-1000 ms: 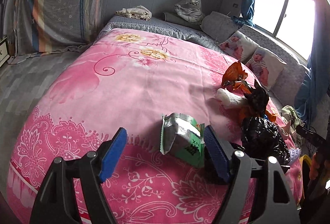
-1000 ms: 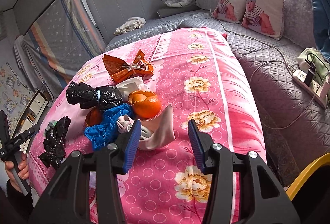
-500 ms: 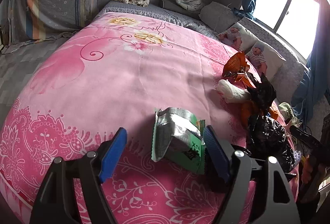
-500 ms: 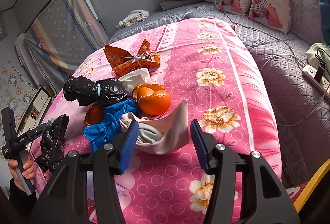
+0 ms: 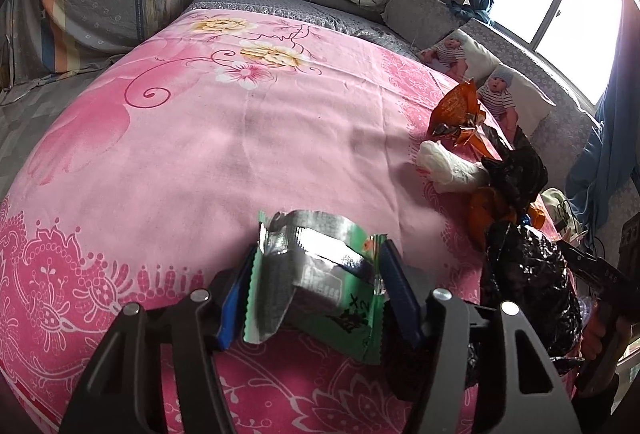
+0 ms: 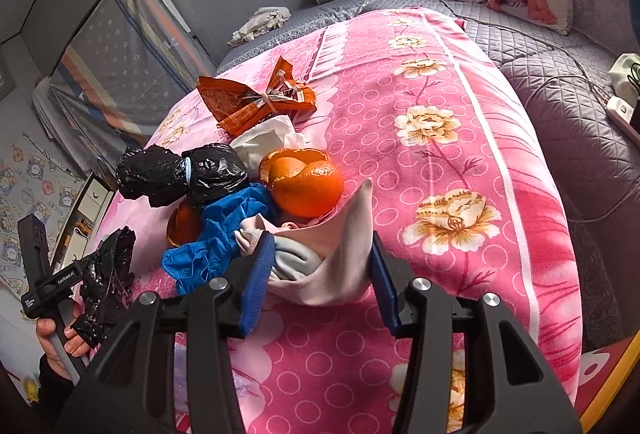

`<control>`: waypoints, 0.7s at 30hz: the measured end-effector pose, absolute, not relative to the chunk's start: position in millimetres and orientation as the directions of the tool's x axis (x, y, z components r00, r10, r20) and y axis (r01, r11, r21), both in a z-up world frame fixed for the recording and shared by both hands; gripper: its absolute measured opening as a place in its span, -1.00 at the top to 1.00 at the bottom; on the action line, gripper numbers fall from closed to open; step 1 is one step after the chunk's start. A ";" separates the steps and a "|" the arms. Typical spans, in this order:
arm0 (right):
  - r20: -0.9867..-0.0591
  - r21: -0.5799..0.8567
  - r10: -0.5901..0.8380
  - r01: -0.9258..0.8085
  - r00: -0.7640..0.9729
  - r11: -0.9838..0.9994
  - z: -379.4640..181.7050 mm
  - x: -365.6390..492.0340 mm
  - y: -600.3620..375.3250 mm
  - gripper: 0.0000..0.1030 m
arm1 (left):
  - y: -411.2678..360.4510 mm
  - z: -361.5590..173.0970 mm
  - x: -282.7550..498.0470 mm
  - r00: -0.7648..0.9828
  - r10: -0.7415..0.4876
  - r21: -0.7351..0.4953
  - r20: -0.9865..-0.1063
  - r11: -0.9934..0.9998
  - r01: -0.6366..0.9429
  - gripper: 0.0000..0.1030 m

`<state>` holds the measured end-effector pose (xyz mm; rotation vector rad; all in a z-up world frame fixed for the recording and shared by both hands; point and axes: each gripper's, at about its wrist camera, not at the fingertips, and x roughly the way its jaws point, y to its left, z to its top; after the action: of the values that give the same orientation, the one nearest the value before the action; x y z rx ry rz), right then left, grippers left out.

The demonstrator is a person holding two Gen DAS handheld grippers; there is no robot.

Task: Collect trash
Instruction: 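Close the left gripper on the green snack packet while the right gripper grasps the grey cloth, then carry the green packet and grey cloth over the yellow-rimmed bin with both grippers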

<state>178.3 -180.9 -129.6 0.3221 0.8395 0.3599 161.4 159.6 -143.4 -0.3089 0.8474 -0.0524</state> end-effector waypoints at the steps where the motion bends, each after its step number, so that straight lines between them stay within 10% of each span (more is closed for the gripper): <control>1: -0.661 0.418 0.434 -0.180 0.613 0.891 -130.0 178.6 -180.9 0.23 | 158.7 -144.0 162.5 0.660 -0.168 -0.288 -0.732 0.955 -0.077 0.06; 11: -0.658 0.388 0.408 -0.179 0.633 0.904 -124.3 173.2 -176.9 0.80 | 164.9 -145.5 163.6 0.669 -0.168 -0.317 -0.724 0.943 -0.106 0.54; 21: -0.611 0.389 0.400 -0.181 0.683 0.903 -101.8 157.6 -187.8 0.88 | 179.1 -124.8 148.1 0.719 -0.148 -0.338 -0.679 0.933 -0.126 0.71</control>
<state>157.6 -187.8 -101.8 0.3107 0.7525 0.3316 148.1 179.1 -124.8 -0.3781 0.7726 -0.0127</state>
